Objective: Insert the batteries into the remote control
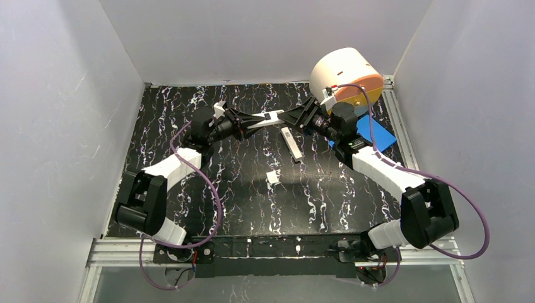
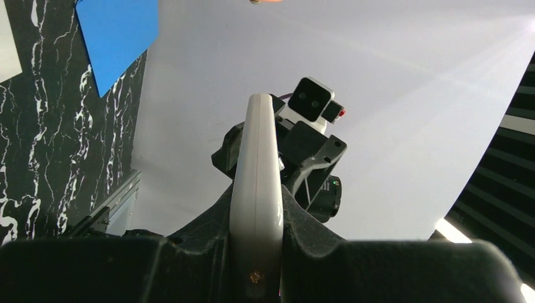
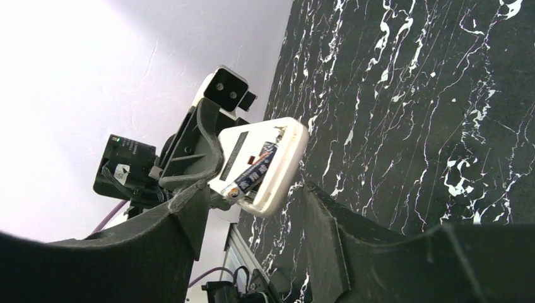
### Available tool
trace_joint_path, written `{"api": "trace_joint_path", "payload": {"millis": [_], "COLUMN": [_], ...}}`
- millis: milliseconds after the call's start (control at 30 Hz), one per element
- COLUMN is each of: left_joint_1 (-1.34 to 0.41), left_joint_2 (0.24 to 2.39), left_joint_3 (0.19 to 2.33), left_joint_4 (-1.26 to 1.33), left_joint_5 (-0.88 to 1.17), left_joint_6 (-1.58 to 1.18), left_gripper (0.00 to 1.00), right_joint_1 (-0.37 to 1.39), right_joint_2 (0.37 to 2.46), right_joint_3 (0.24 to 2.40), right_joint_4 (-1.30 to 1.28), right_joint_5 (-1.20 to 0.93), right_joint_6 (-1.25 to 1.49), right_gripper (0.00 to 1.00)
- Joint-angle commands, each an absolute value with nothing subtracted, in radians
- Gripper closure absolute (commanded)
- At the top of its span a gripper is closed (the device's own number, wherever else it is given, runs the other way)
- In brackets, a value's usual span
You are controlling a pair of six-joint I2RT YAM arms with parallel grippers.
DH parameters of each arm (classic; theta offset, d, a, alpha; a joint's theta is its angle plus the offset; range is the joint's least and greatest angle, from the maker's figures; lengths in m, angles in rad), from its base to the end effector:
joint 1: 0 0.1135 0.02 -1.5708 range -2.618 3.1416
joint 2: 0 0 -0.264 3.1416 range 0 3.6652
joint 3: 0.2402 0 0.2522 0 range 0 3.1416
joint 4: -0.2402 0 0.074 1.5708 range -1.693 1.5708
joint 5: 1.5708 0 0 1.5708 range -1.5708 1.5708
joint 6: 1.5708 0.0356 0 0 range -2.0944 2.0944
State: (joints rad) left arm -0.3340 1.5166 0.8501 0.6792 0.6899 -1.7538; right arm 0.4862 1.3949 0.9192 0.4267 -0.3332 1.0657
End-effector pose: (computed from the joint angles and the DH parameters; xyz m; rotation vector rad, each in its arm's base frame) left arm 0.3107 -0.1318 0.2741 -0.7213 1.9112 -2.0274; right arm 0.2833 0.1629 0.3093 0.2389 1.8130 1.4209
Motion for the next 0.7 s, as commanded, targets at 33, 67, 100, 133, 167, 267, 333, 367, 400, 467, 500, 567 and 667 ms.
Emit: {"api": "trace_joint_path", "payload": {"millis": [33, 67, 100, 133, 167, 267, 333, 367, 400, 467, 500, 567, 667], "left_joint_1": [-0.332, -0.333, -0.333, -0.332, -0.333, -0.332, -0.333, -0.332, -0.332, -0.333, -0.333, -0.332, -0.332], "left_joint_2": [1.442, 1.44, 1.439, 1.437, 1.437, 1.436, 1.437, 1.437, 1.438, 1.439, 1.441, 1.445, 1.451], "left_joint_3": [0.849, 0.848, 0.847, 0.847, 0.847, 0.843, 0.841, 0.839, 0.838, 0.835, 0.834, 0.835, 0.838], "left_joint_4": [0.707, 0.709, 0.709, 0.71, 0.711, 0.713, 0.718, 0.719, 0.721, 0.729, 0.732, 0.739, 0.746], "left_joint_5": [0.69, 0.69, 0.692, 0.692, 0.694, 0.696, 0.699, 0.701, 0.702, 0.703, 0.703, 0.702, 0.706], "left_joint_6": [-1.77, -1.77, -1.77, -1.77, -1.769, -1.765, -1.762, -1.758, -1.758, -1.758, -1.758, -1.758, -1.763], "left_gripper": [1.0, 1.0, 1.0, 1.0, 1.0, 1.0, 1.0, 1.0, 1.0, 1.0, 1.0, 1.0, 1.0], "right_joint_1": [0.489, 0.489, 0.489, 0.489, 0.488, 0.49, 0.488, 0.488, 0.488, 0.488, 0.488, 0.488, 0.489], "right_joint_2": [1.399, 1.4, 1.4, 1.4, 1.401, 1.399, 1.398, 1.397, 1.393, 1.376, 1.364, 1.353, 1.359], "right_joint_3": [0.929, 0.931, 0.933, 0.934, 0.936, 0.941, 0.945, 0.945, 0.942, 0.925, 0.913, 0.904, 0.901], "right_joint_4": [0.466, 0.462, 0.456, 0.449, 0.448, 0.449, 0.461, 0.467, 0.479, 0.516, 0.531, 0.54, 0.535], "right_joint_5": [-0.337, -0.336, -0.335, -0.331, -0.33, -0.322, -0.322, -0.322, -0.324, -0.323, -0.316, -0.318, -0.321], "right_joint_6": [1.076, 1.074, 1.072, 1.07, 1.071, 1.076, 1.087, 1.097, 1.107, 1.12, 1.121, 1.124, 1.136], "right_gripper": [0.4, 0.4, 0.4, 0.41, 0.41, 0.41, 0.4, 0.37, 0.3, 0.18, 0.14, 0.11, 0.11]}}
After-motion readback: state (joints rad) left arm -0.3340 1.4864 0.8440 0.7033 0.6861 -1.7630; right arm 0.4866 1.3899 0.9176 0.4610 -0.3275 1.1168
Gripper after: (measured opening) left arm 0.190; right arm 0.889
